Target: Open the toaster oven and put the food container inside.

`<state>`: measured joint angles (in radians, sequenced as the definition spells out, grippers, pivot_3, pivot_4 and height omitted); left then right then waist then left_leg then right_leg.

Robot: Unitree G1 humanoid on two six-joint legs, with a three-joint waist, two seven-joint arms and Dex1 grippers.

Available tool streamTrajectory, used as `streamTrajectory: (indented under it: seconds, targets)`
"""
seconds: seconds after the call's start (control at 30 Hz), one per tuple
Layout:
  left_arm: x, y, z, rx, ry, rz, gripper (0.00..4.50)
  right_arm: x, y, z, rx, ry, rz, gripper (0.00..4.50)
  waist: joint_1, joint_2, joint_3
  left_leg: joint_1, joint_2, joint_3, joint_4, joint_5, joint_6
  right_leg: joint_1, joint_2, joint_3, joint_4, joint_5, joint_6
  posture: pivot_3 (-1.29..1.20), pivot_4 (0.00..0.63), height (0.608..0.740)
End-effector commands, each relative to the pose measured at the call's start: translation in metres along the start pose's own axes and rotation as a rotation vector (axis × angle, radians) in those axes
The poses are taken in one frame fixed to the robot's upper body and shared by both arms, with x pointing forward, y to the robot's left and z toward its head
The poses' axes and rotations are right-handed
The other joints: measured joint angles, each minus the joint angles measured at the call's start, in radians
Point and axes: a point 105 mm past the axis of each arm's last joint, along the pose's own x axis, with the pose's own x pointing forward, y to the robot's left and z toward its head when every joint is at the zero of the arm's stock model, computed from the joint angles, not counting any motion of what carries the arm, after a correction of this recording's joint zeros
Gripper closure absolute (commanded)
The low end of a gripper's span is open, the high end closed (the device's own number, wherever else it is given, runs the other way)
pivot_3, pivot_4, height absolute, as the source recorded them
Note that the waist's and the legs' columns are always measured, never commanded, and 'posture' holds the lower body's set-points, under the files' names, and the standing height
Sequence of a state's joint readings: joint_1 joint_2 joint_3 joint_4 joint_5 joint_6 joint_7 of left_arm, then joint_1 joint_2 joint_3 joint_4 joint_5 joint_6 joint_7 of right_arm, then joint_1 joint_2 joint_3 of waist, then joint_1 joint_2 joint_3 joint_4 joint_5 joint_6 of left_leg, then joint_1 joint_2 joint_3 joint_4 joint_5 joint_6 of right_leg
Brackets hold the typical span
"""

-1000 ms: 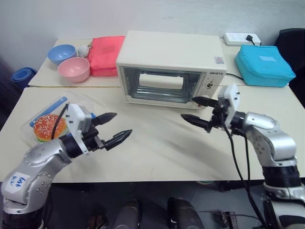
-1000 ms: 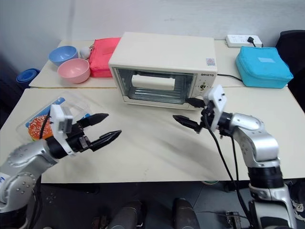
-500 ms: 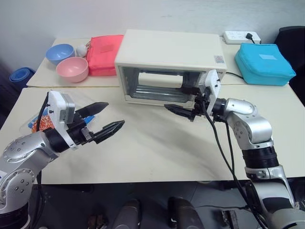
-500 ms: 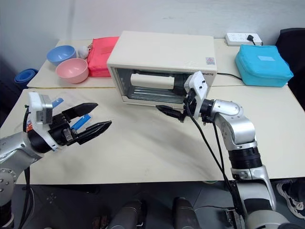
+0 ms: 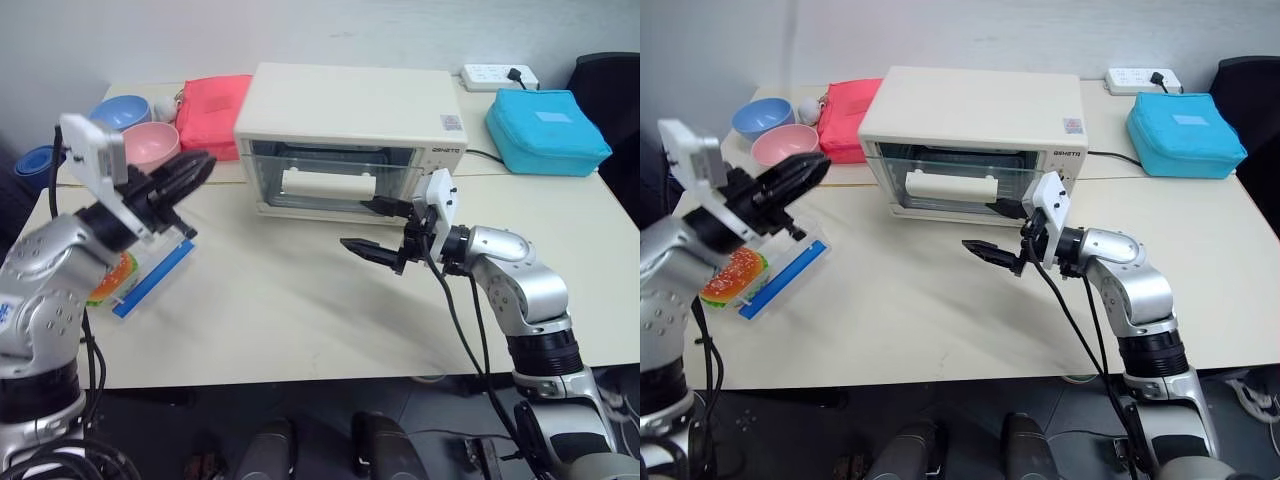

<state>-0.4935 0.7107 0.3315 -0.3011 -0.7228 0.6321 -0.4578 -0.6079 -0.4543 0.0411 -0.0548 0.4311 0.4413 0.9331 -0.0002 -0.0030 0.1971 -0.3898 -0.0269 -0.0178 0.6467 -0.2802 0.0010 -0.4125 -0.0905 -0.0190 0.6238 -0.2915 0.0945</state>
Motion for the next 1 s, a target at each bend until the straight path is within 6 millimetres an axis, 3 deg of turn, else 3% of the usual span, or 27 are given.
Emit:
streamTrajectory:
  seconds: [0.03,0.3,0.53,0.63,0.77,0.93,1.0]
  targets:
    - [0.018,0.012,0.003,0.085,0.006,0.013,4.46,0.004,0.008,0.014,-0.04,-0.05,0.022,0.0,0.0,0.0,0.0,0.0,0.0,0.001,0.0,0.0,0.0,0.0,0.0,0.0,0.0,0.0,0.0,0.0,0.15,0.74]
    - [0.051,0.02,0.014,0.131,-0.025,-0.048,4.46,0.006,0.008,0.015,-0.037,-0.06,0.008,0.0,-0.003,-0.001,0.001,-0.001,0.004,0.004,0.001,-0.001,-0.001,-0.002,0.009,0.001,0.002,0.001,0.002,0.0,0.15,0.74]
    - [0.033,-0.003,0.028,0.06,-0.071,-0.194,4.46,0.003,-0.019,0.012,-0.03,-0.04,-0.079,0.0,-0.006,-0.002,0.001,-0.001,0.007,0.005,0.001,-0.001,-0.002,-0.003,0.008,0.007,0.002,0.001,0.002,0.0,0.15,0.74]
    - [0.013,-0.009,0.025,0.043,-0.04,-0.212,3.87,0.002,-0.032,0.012,-0.028,-0.031,-0.113,0.0,-0.017,-0.002,0.001,-0.001,0.007,0.006,0.001,-0.001,-0.002,-0.003,0.008,0.01,0.003,0.001,0.002,0.0,0.15,0.74]
    - [-0.01,-0.016,0.016,0.031,0.029,-0.22,2.68,0.003,-0.043,0.017,-0.037,-0.039,-0.14,0.0,-0.026,-0.002,0.001,-0.001,0.008,0.006,0.001,-0.002,-0.003,-0.003,0.009,0.01,0.002,0.001,0.002,0.0,0.15,0.74]
    - [-0.026,-0.013,0.009,0.042,0.075,-0.155,1.2,0.008,-0.03,0.029,-0.045,-0.084,-0.057,0.0,-0.027,-0.002,0.001,-0.001,0.009,0.006,0.001,-0.002,-0.002,-0.004,0.008,0.01,0.002,0.001,0.002,0.0,0.15,0.74]
    - [-0.026,-0.01,0.009,0.043,0.074,-0.134,1.2,0.011,-0.022,0.034,-0.048,-0.102,-0.021,0.0,-0.024,-0.002,0.001,-0.001,0.009,0.006,0.001,-0.002,-0.002,-0.003,0.008,0.01,0.002,0.001,0.002,0.0,0.15,0.74]
